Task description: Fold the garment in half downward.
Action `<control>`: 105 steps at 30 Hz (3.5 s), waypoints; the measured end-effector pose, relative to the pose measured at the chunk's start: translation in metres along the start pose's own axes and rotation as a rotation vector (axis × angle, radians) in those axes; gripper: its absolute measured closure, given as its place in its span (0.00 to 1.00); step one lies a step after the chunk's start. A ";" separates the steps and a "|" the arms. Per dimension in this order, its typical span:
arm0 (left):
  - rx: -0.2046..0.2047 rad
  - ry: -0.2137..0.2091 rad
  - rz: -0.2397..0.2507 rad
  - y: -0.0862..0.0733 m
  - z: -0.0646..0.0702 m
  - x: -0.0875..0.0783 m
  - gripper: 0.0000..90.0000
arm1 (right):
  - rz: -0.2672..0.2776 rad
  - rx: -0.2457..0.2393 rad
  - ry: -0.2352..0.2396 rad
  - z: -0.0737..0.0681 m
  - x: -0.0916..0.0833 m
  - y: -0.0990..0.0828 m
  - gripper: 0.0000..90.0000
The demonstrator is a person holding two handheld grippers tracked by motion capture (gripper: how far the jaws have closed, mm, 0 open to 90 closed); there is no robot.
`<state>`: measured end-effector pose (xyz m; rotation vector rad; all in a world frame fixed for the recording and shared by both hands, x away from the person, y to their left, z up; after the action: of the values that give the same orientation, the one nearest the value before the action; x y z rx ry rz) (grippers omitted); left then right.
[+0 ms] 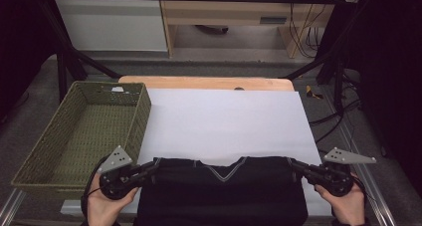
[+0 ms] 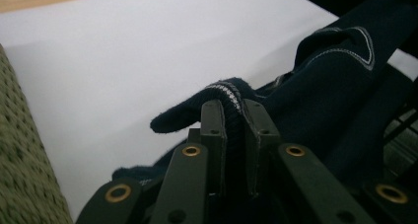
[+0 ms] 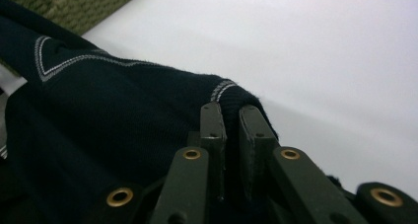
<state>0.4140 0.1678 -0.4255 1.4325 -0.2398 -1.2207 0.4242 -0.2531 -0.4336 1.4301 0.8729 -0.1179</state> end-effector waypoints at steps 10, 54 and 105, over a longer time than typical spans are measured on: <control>-0.021 -0.033 -0.124 -0.053 0.021 0.004 0.88 | -0.111 0.030 0.012 -0.011 -0.006 -0.057 0.91; 0.019 0.005 -0.194 -0.045 -0.056 0.115 0.35 | -0.116 -0.031 -0.145 0.041 0.081 -0.055 0.24; 0.086 0.029 -0.297 -0.023 -0.057 0.108 0.96 | -0.212 -0.023 -0.138 0.051 0.079 -0.041 0.92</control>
<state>0.4929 0.1292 -0.5136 1.5993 -0.0602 -1.4423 0.4795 -0.2730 -0.5180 1.2891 0.9065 -0.3618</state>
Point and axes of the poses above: each handheld gripper's, and its own axes: x roughly forward along the jaws, y roughly out of its top, z roughly to its right, the point moved 9 cm from there along x, roughly forward along the jaws, and after that the axes turned 10 degrees about -y, right-handed, at the moved point
